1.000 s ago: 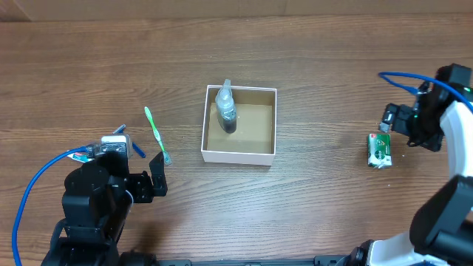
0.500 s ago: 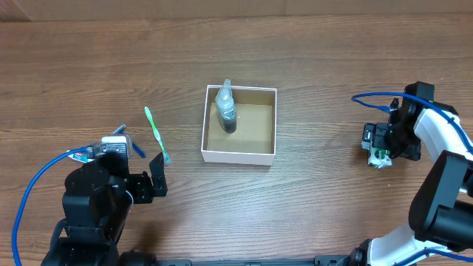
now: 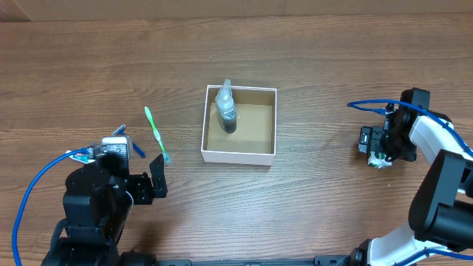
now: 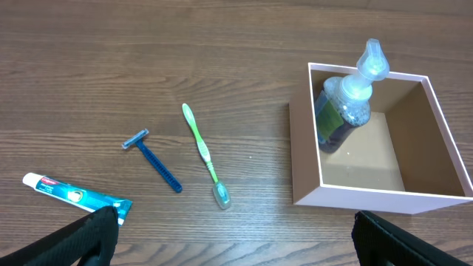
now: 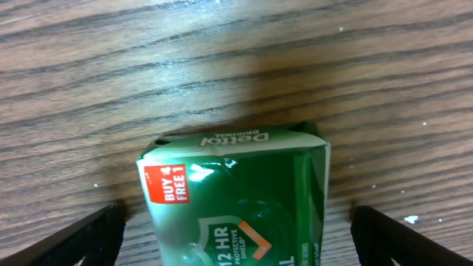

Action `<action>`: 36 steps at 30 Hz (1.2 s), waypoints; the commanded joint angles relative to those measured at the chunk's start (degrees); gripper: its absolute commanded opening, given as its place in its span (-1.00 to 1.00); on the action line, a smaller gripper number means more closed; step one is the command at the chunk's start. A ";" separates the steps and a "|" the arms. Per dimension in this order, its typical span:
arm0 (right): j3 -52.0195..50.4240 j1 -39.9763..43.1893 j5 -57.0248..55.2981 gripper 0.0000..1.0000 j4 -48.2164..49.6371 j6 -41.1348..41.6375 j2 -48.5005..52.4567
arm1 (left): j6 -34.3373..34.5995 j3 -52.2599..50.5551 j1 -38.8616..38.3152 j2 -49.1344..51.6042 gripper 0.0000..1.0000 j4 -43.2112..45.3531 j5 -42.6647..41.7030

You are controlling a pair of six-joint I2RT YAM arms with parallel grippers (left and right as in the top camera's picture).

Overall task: Pack container
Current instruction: 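Move the right gripper to the green Dettol soap and grasp it, then place the soap bar in the box beside the bottle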

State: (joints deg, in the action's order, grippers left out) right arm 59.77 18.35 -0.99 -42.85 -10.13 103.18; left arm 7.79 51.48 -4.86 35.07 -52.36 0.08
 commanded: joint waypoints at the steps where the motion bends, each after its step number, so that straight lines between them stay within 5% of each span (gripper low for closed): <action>1: -0.26 0.15 1.14 0.98 0.31 -0.85 -0.24 | -0.07 1.49 0.20 0.13 1.00 0.07 0.52; 11: -2.78 0.15 1.14 0.85 0.83 -0.83 -0.24 | -0.07 1.49 0.20 0.13 1.00 -0.13 0.50; 18: -2.71 0.04 1.86 0.05 2.54 -0.59 -0.24 | -0.07 1.49 0.20 0.13 1.00 -0.11 0.50; 23: -2.69 0.02 2.84 -0.24 3.34 -0.37 -0.24 | -0.07 1.49 0.20 0.13 1.00 -0.11 0.50; 28: -0.24 0.02 3.04 -0.93 2.01 4.20 -0.31 | -0.07 1.49 0.20 0.13 1.00 -0.11 0.52; 36: 24.96 -11.19 6.01 -0.93 -19.80 13.00 -7.85 | -0.07 1.49 0.20 0.13 1.00 -0.13 0.52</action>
State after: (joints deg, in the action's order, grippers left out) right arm 76.71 14.26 3.38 -59.11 -0.45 101.23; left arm 7.79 51.53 -4.89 35.05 -52.69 0.10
